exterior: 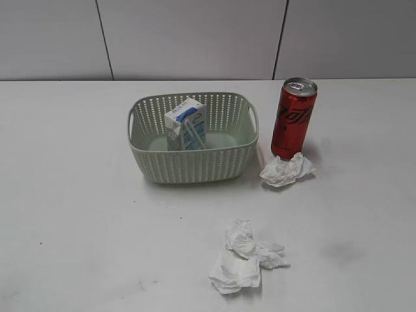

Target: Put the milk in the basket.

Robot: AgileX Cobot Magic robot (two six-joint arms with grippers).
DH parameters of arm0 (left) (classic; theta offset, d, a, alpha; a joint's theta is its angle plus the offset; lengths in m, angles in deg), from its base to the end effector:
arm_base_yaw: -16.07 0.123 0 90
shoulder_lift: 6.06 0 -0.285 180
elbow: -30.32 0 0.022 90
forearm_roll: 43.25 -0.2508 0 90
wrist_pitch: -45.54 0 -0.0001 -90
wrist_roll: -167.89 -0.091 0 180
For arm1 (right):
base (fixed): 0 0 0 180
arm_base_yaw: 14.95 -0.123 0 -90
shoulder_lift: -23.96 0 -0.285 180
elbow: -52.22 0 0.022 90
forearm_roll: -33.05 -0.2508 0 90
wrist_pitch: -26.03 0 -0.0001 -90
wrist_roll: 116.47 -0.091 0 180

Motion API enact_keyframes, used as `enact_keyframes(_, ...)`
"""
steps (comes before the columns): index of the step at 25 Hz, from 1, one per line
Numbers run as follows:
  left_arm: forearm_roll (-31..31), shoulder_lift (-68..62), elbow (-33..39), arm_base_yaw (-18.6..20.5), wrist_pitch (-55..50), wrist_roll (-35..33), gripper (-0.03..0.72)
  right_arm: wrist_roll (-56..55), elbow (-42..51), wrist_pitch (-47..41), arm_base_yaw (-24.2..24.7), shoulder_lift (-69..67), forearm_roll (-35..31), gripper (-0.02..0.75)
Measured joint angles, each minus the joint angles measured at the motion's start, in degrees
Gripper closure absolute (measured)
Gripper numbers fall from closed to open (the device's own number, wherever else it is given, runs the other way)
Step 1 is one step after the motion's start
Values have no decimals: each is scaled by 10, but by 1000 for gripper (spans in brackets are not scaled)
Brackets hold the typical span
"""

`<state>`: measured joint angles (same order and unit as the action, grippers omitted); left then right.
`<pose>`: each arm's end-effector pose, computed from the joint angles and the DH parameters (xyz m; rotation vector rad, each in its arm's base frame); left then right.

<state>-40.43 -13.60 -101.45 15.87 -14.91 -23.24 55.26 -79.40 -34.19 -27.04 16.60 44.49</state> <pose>-0.0060 -0.0039 0.2794 0.2026 2.0179 0.0617 -0.0034 -0.0168 0.2803 -0.0577 2.0073 -0.0114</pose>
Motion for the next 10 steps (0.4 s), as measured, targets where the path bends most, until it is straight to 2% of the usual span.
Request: enact_keyframes(10, 0, 0, 0, 0, 0, 0, 404, 0, 0, 0, 0, 0, 0, 239)
